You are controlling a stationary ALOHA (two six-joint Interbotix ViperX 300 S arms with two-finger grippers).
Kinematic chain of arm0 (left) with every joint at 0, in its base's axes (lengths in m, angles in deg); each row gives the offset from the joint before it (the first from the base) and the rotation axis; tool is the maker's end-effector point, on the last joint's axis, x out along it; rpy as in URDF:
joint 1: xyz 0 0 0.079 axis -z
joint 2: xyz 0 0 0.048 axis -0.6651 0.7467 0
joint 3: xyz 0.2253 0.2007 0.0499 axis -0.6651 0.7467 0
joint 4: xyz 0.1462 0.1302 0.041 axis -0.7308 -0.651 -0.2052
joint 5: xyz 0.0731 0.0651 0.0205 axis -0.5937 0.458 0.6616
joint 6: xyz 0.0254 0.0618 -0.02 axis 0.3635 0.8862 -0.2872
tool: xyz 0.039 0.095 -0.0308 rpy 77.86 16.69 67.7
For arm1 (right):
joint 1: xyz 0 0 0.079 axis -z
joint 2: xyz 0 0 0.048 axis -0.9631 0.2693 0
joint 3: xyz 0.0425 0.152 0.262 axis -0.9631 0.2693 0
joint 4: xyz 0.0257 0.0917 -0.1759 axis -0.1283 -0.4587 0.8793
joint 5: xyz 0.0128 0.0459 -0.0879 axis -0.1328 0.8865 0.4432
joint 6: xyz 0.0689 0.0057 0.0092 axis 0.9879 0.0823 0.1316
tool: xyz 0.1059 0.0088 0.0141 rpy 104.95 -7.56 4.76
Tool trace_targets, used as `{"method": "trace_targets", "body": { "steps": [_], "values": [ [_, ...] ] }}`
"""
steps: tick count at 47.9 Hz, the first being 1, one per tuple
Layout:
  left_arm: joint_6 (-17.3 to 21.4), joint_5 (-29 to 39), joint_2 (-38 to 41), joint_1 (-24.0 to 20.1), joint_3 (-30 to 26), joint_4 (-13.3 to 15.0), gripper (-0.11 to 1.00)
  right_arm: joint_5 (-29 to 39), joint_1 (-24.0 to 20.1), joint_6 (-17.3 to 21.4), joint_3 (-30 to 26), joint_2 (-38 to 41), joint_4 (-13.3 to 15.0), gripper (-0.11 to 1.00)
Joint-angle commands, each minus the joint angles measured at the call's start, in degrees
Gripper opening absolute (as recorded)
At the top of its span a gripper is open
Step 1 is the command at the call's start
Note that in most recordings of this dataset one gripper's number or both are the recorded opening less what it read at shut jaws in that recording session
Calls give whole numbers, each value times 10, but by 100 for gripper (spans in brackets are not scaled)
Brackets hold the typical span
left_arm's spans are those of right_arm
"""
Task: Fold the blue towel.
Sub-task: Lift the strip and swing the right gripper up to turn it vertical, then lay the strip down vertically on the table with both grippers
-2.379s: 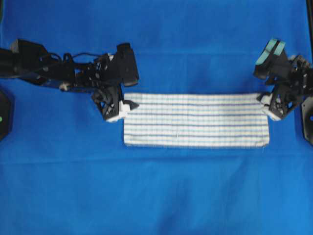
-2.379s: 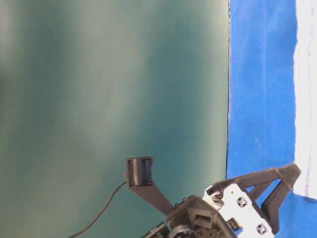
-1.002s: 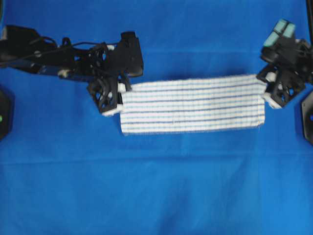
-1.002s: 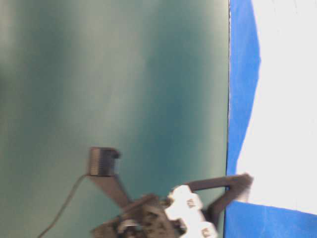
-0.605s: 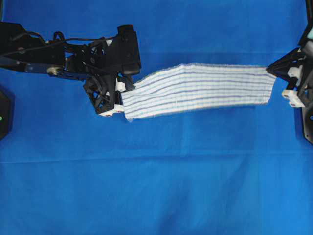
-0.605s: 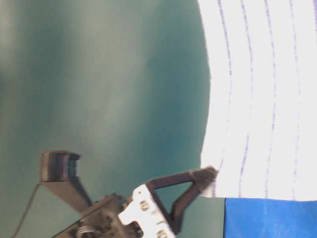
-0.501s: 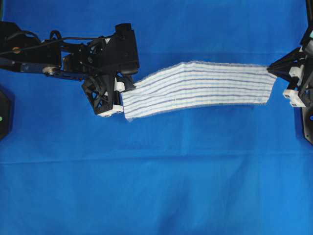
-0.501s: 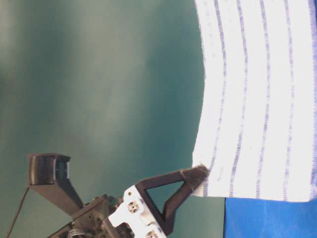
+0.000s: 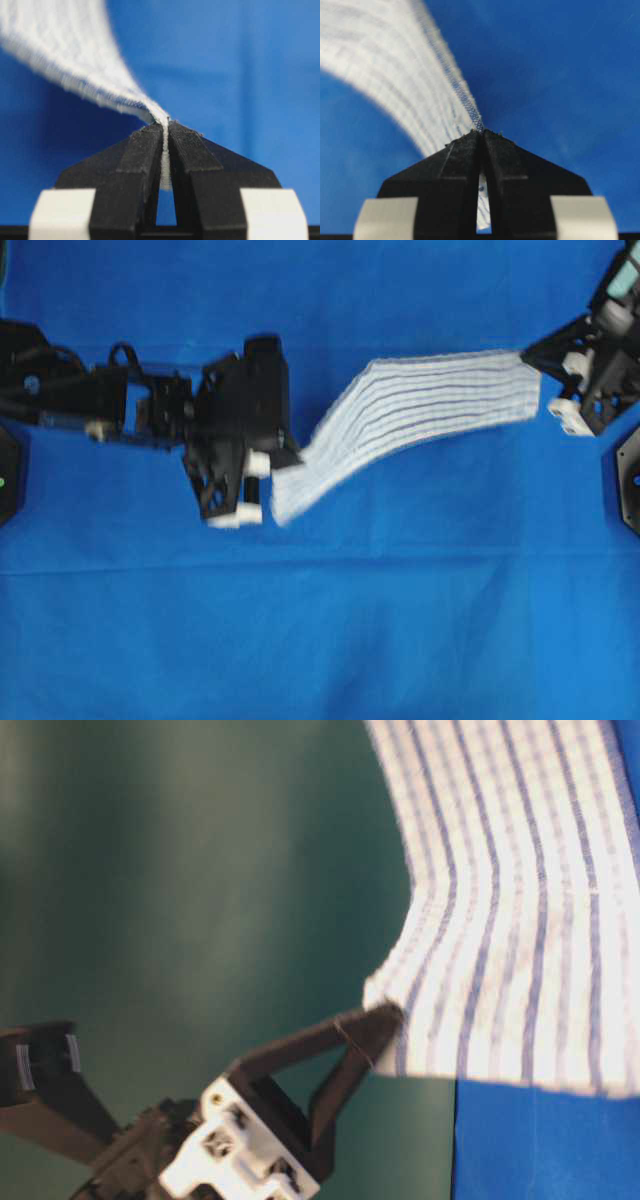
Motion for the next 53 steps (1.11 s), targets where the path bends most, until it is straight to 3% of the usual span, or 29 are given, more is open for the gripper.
{"method": "trace_targets", "body": {
  "steps": [1, 16, 37, 53],
  "values": [
    [0, -32, 1, 22, -20, -1, 1, -20, 23, 0, -25, 23, 13, 3],
    [6, -76, 62, 69, -83, -1, 1, -98, 87, -4, -87, 134, 41, 3],
    [8, -76, 162, 78, -194, -1, 1, -134, 103, -4, -213, 287, 77, 3],
    [9, -102, 192, 75, -221, -1, 1, -118, 111, -7, -221, 292, 91, 3]
  ]
}}
